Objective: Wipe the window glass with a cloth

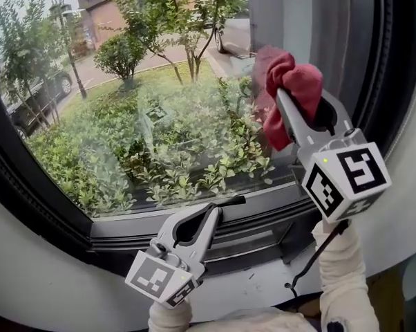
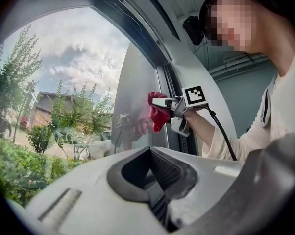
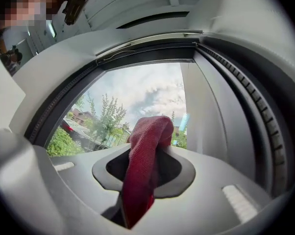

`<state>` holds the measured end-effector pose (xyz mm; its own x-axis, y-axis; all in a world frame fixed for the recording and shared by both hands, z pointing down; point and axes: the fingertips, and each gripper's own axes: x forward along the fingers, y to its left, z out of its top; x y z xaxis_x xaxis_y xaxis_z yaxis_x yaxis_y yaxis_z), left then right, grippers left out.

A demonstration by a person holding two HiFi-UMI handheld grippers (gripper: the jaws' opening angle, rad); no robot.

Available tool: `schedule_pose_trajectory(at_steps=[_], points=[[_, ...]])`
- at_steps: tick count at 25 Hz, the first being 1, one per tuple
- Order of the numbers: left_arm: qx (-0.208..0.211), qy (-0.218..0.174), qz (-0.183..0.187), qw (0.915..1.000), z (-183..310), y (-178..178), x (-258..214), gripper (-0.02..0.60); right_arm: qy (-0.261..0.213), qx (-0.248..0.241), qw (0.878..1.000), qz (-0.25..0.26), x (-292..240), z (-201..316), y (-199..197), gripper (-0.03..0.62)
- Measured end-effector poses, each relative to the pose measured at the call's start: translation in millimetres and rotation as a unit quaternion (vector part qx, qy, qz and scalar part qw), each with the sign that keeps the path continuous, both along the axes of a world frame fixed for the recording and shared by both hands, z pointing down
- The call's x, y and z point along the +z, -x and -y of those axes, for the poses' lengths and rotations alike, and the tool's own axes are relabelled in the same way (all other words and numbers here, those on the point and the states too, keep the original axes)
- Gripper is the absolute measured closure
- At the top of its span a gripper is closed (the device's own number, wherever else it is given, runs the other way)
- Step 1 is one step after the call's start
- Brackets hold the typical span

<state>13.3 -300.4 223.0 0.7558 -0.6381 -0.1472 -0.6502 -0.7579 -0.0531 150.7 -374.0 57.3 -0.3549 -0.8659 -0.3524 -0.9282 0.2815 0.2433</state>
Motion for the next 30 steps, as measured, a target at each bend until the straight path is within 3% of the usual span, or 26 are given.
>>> schedule_pose_trajectory(at_steps=[3,9,17,21,30], points=[[0.006,-0.003,0.001,1.0000,-0.6,-14.0,-4.1,0.581,0.005,0.006,1.000,0.009,-1.5,0.8,-21.2,0.468],[0.008,-0.007,0.006,0.9999,2.2,-31.4,-1.4,0.581,-0.001,0.001,1.000,0.006,23.8,0.4,-24.2,0.468],[-0.005,0.006,0.017,0.9998,3.5,-34.1,12.7,0.581,0.026,-0.006,0.999,0.020,93.7,1.2,-25.2,0.468],[-0.008,0.006,0.019,0.9998,0.6,-33.7,18.9,0.581,0.030,-0.005,0.999,0.029,100.5,2.1,-24.1,0.467],[-0.022,0.006,0.017,0.9996,-11.8,-6.2,20.2,0.581,0.028,-0.024,0.999,0.020,95.2,-2.9,34.6,0.467]])
